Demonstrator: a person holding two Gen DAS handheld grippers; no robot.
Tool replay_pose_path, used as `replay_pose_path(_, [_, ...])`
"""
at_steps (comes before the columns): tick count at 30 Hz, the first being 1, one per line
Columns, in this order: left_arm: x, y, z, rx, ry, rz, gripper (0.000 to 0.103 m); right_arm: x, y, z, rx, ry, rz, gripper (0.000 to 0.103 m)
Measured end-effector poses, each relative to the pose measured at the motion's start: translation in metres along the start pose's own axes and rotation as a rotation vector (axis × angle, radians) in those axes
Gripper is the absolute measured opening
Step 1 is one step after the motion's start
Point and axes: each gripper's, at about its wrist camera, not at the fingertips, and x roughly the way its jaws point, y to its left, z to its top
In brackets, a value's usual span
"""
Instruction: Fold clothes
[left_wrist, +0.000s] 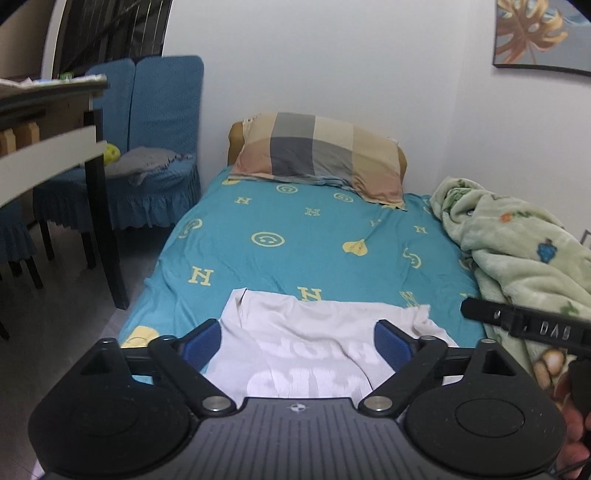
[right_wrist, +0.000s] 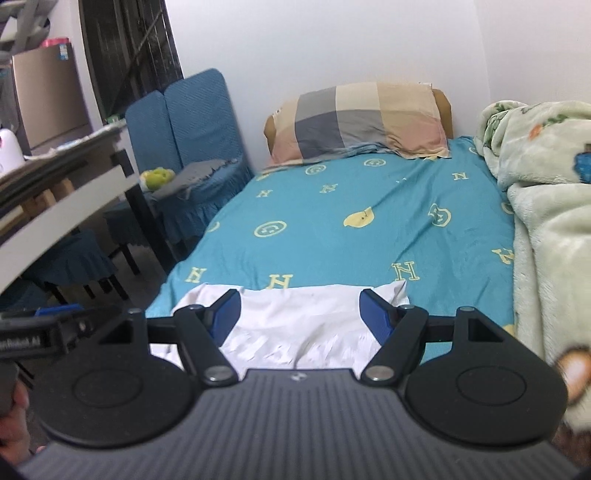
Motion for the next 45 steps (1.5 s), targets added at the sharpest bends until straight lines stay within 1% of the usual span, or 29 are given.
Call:
replay_pose_path(3, [-0.021,-0.005,-0.010,-0.005,-0.012,0.002,0.100,-0.019,0.003,-0.003,0.003,-0.019,0.009,0.073])
replay_pose_path(7, [-0.031,-0.012,-0.017,0.019,-0.010,-0.007,0.102,-0.030,0.007,-0.013,-0.004,-0.029,0.012,0.073])
replay_pose_path(15, [-0.018,-0.018,-0.020,0.040,0.016,-0.020,0.102,-0.018,0.009,-0.019,0.000,-0.004,0.017,0.073])
replay_pose_path(20, [-0.005,-0.012,-0.020,0.027,0.049,-0.020,0.102,-0.011,0.007,-0.021,0.020,0.002,0.014,0.073])
replay_pose_path(22, [0.002,-0.008,-0.021,0.004,0.071,-0.048,0.102,-0.007,0.002,-0.022,0.057,0.015,0.023,0.074])
replay_pose_path(24, [0.013,0.003,-0.022,-0.058,0.111,-0.072,0.103,0.001,-0.007,-0.023,0.129,0.053,0.045,0.074])
replay_pose_path(25, [0.020,0.010,-0.023,-0.106,0.139,-0.086,0.103,0.006,-0.012,-0.024,0.177,0.083,0.062,0.075])
replay_pose_path(26, [0.029,0.021,-0.026,-0.176,0.173,-0.108,0.103,0.011,-0.020,-0.026,0.245,0.116,0.081,0.076])
replay_pose_path(28, [0.046,0.041,-0.032,-0.316,0.240,-0.153,0.103,0.021,-0.038,-0.032,0.405,0.178,0.120,0.089])
replay_pose_path(29, [0.055,0.052,-0.038,-0.401,0.271,-0.178,0.103,0.025,-0.046,-0.037,0.493,0.210,0.131,0.087])
replay_pose_path(31, [0.072,0.074,-0.050,-0.571,0.328,-0.223,0.103,0.033,-0.062,-0.049,0.659,0.275,0.144,0.087])
replay_pose_path(33, [0.086,0.092,-0.064,-0.731,0.368,-0.260,0.103,0.039,-0.073,-0.063,0.787,0.311,0.144,0.087])
replay_pose_path(34, [0.092,0.098,-0.070,-0.795,0.378,-0.277,0.103,0.042,-0.077,-0.070,0.842,0.324,0.133,0.087])
replay_pose_path(38, [0.120,0.114,-0.088,-0.986,0.397,-0.335,0.102,0.060,-0.094,-0.100,1.061,0.384,0.093,0.088])
replay_pose_path(39, [0.128,0.117,-0.093,-1.031,0.402,-0.346,0.101,0.066,-0.097,-0.107,1.108,0.397,0.093,0.088])
replay_pose_path(41, [0.143,0.124,-0.099,-1.085,0.405,-0.352,0.098,0.079,-0.100,-0.116,1.179,0.392,0.113,0.089])
replay_pose_path(43, [0.157,0.131,-0.104,-1.144,0.394,-0.372,0.096,0.087,-0.102,-0.113,1.190,0.358,0.121,0.089])
replay_pose_path(45, [0.164,0.138,-0.105,-1.193,0.359,-0.389,0.089,0.095,-0.103,-0.110,1.194,0.321,0.128,0.089])
